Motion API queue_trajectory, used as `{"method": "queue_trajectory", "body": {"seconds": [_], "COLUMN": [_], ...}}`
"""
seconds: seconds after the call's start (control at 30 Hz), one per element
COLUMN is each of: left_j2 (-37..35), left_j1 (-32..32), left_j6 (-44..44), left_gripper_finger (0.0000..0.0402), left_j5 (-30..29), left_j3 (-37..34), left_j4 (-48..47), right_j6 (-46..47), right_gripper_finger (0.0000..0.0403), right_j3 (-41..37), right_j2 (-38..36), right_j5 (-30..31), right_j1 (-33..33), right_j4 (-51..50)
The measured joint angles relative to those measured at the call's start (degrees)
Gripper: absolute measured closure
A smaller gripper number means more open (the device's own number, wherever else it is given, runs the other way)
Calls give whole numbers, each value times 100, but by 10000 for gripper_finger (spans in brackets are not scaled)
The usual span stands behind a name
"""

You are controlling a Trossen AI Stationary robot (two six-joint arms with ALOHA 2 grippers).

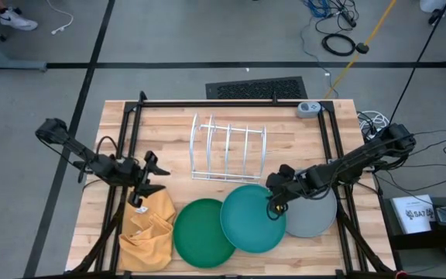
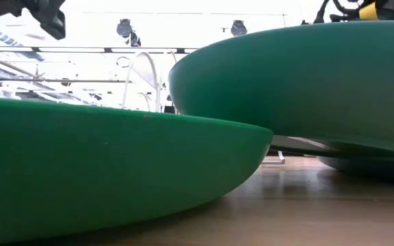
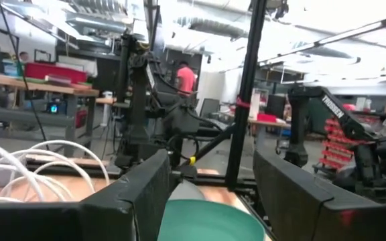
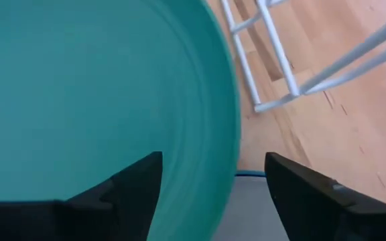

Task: Sort dishes
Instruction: Put the light blue plate in the white dish rack

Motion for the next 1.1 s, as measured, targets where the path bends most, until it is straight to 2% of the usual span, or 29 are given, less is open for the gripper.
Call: {"method": "queue_trajectory", "body": {"seconds": [0.4,0.77,0.9,1.1], "left_j2": [1033,1625,1753,1868], "left_j1": [0,4,54,214], "left_j6": [60,361,370,352], "left_gripper_finger": [185,185,185,185], "left_j5": [163,160,159,154], "left_j3": [597,883,948,957], "left_j4": [7,5,6,6], "right_j6": [-55,-259,-342,-417], "right_gripper_finger": [173,204,241,333], "right_j3": [-576,-890,-891,-891], "right_j2": [0,0,0,0], "right_j5": [-219,-442,-447,-442], "right_j1": [-237,-278,-276,-276], "right_j4": [770,1411,1549,1577]}}
